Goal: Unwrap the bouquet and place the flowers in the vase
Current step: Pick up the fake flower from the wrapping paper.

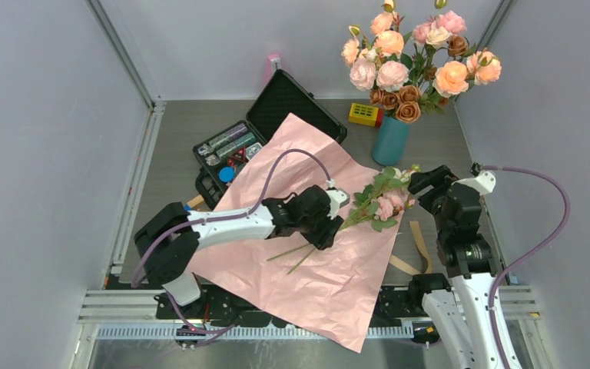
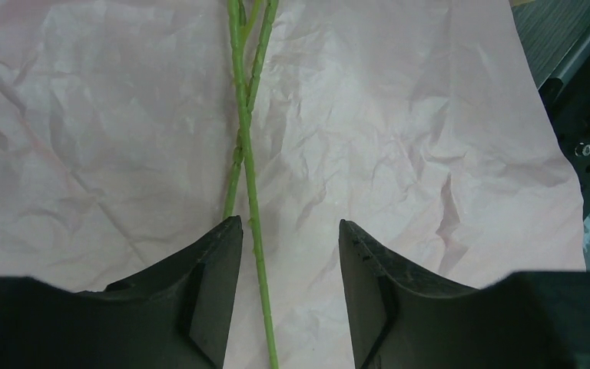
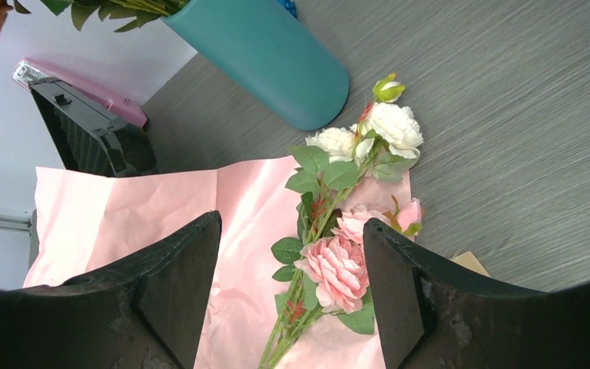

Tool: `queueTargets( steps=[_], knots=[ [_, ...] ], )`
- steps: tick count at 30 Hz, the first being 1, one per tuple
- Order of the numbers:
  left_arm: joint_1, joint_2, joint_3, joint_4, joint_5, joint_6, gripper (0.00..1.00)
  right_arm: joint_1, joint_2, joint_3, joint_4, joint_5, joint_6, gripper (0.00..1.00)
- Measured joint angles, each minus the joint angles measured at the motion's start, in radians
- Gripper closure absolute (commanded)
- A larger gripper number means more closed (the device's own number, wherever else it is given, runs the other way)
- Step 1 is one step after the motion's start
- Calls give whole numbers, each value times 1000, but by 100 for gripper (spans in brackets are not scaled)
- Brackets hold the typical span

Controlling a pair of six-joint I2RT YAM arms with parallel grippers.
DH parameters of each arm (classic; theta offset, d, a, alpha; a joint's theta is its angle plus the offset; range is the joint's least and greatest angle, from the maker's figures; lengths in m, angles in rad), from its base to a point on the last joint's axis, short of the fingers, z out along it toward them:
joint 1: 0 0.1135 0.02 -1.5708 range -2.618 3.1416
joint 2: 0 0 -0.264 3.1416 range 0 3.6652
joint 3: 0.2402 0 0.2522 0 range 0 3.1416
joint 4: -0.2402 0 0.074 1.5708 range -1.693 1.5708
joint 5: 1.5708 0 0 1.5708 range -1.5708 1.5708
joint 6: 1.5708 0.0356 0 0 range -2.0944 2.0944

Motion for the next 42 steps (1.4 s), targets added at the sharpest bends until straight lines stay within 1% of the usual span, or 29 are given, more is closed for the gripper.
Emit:
queueTargets(
  steps=[3,7,11,20,31,40,42],
  knots=[
    [-22,53,41,1,-36,-8,51,0,26,0,0,-14,7,27],
    [-45,56,42,3,-89,-28,53,0,45,0,0,-27,14,27],
    [-55,56,37,4,-116,-53,64,0,45,0,0,-34,22,27],
    [-56,56,14,3,-154,-82,64,0,44,0,2,-43,29,27],
    [-56,70,-13,5,-158,-120,64,0,45,0,3,-48,33,27],
    [-56,101,-22,19,-150,-132,66,0,45,-9,4,-48,35,27],
    [-56,104,-23,22,-150,-133,68,0,45,-11,4,-48,35,27]
  ],
)
